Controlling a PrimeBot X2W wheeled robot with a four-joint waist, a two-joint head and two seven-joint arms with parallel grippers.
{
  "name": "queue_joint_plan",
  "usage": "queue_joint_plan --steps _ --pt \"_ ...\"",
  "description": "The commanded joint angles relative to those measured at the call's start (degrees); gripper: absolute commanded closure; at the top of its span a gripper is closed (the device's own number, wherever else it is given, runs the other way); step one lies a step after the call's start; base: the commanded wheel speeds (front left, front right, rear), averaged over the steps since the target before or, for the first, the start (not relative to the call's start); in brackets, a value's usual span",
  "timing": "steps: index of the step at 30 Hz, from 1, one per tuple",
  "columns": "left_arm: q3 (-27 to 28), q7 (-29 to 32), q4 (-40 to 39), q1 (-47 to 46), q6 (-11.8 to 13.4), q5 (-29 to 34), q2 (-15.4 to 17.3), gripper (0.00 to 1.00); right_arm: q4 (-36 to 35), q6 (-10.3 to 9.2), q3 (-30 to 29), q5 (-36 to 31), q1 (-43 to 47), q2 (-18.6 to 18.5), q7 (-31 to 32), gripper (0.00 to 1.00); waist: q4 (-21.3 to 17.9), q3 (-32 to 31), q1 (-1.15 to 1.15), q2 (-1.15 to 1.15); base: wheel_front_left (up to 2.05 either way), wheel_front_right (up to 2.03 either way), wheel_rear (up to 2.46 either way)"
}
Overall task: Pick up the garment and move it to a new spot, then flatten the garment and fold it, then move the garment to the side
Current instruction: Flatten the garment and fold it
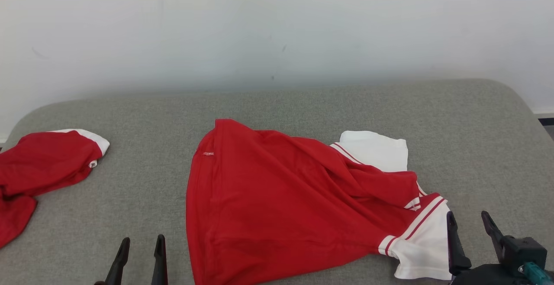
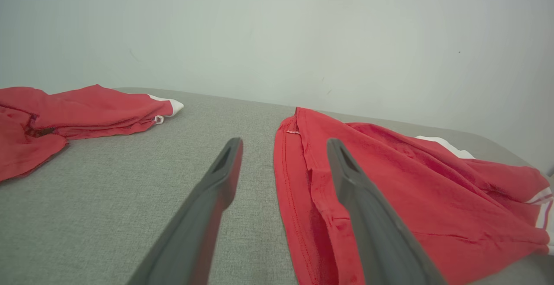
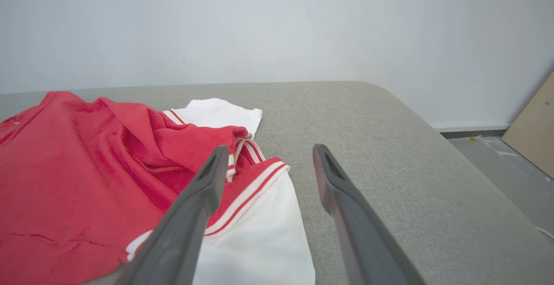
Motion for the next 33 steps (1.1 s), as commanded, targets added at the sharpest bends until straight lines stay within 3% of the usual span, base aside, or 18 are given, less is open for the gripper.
queue_joint_plan --steps 1,7,12,33 --pt "0.3 0.0 -0.2 1.4 0.1 0.3 0.0 0.0 -0.9 -0.15 1.7 0.6 0.8 -0.1 -2.9 0.0 -0.5 -1.3 0.0 0.0 0.0 0.0 0.0" --pt "0.8 0.0 -0.1 2.5 0.4 -0.9 0.0 0.0 -0.3 -0.15 8.2 0.9 1.4 -1.5 -8.5 0.0 -1.0 -3.2 0.0 0.0 0.0 0.0 0.0" --pt "0.7 0.0 0.8 3.3 0.5 -1.4 0.0 0.0 0.8 -0.15 10.9 1.8 1.7 -2.3 -8.9 0.0 -1.1 -4.5 0.0 0.0 0.0 0.0 0.0" --pt "0.6 0.0 6.7 0.9 0.7 -0.9 0.0 0.0 3.4 -0.15 11.1 2.6 1.8 -0.9 -8.7 0.0 -1.5 -5.4 0.0 0.0 0.0 0.0 0.0"
